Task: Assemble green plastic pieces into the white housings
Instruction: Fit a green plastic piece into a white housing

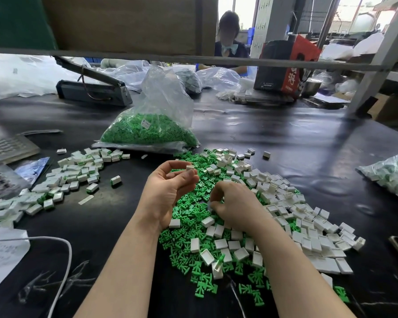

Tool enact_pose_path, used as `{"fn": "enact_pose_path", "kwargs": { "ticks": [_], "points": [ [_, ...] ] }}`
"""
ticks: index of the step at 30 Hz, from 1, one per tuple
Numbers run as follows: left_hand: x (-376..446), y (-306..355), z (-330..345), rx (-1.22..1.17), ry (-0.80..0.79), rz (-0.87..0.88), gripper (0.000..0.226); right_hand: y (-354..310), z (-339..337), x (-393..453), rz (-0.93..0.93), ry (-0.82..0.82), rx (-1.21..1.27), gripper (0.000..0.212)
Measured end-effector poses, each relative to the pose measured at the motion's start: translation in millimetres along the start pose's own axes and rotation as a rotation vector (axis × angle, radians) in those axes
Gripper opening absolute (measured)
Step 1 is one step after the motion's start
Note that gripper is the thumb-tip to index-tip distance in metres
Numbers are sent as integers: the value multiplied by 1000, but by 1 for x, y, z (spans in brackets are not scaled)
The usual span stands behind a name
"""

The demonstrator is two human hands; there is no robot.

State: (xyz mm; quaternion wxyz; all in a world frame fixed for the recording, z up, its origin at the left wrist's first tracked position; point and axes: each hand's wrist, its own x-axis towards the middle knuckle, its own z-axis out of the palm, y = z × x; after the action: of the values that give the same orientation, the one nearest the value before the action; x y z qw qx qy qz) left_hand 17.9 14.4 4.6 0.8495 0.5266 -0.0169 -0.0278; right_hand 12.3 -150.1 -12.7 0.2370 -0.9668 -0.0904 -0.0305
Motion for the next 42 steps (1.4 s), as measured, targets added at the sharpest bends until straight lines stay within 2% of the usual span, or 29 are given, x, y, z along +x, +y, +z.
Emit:
{"fn": "enact_pose_path", "kwargs": {
  "ticks": [3, 6, 9, 12, 29, 35, 39, 42],
  "points": [
    [-1, 0, 1, 10, -6, 2, 24, -2, -4, 1, 44, 119, 288, 8],
    [0, 0, 2, 11, -6, 6, 23, -5, -11, -1, 69, 230, 727, 8],
    [0, 0, 4, 18, -7, 12, 27, -10, -17, -4, 74, 214, 1081, 19],
    [0, -2, 6, 38, -6, 12, 30, -14, -20, -5, 67, 186, 1237, 20],
    [-5, -3, 15, 184, -35, 45, 31, -16, -15, -2, 95, 379, 1267, 7],
    [-6, -3, 15, 244, -28, 57, 21, -15, -13, 0, 61, 416, 1218, 10],
    [-6, -3, 16, 248, -26, 70, 28, -15, -11, 1, 44, 462, 1175, 14],
    [-6, -4, 15, 242, -25, 71, 26, -16, -8, 2, 21, 481, 1168, 15]
  ]
}}
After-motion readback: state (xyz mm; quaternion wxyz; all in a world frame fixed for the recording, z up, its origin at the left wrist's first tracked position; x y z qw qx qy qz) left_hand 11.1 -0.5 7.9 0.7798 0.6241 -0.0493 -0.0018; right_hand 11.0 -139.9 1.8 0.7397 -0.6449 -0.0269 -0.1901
